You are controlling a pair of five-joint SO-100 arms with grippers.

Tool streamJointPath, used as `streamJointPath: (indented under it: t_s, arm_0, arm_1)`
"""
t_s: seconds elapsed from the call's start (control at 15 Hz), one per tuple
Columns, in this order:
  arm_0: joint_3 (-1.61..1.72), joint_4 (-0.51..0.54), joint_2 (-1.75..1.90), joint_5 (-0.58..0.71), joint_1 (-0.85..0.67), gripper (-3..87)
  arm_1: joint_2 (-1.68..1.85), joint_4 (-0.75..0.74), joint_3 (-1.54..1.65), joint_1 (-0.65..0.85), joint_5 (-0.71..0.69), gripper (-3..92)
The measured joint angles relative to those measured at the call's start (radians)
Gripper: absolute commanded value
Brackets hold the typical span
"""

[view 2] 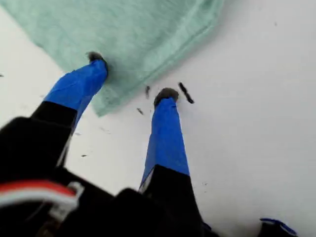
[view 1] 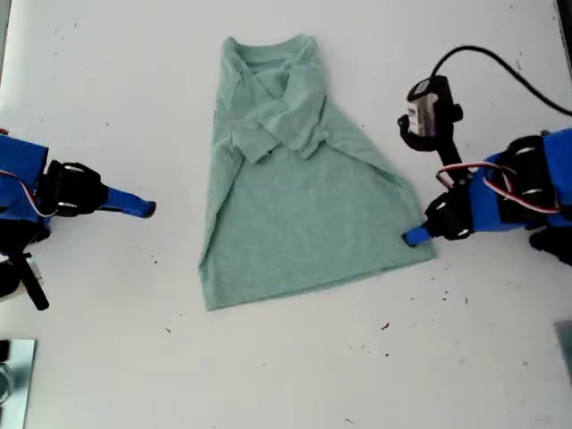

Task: Fold t shirt

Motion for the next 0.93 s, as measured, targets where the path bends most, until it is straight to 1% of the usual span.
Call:
streamJointPath:
  t_s: [0.07,0.13,0.2,0.4,0.47,0.73,0.93]
  arm_0:
    - [0.000,0.000,0.000,0.000,0.000,-0.1]
    - [0.000,0.000,0.000,0.000,0.000,-0.1]
    - [0.000,0.000,0.000,0.000,0.000,-0.1]
    - [0.000,0.000,0.000,0.000,0.000,-0.1]
    - [0.000,0.000,0.000,0.000,0.000,-0.1]
    - [0.000,0.000,0.000,0.000,0.000,-0.1]
    - [0.000,0.000,0.000,0.000,0.000,-0.1]
  arm_1:
    - [0.003,-0.104,0.081,-0.014,0.021,14.3]
    - [-0.025,-0.166,0.110,-0.020,0.035,13.3]
    - [-0.057,-0.186,0.103,-0.025,0.034,7.5]
    - [-0.146,-0.175,0.052,-0.026,0.037,2.5]
    - [-0.163,-0.160,0.031,-0.026,0.037,2.5]
    - [-0.184,0.057,-0.164,-0.025,0.008,2.5]
    - [-0.213,0.324,-0.451,-0.025,-0.009,2.5]
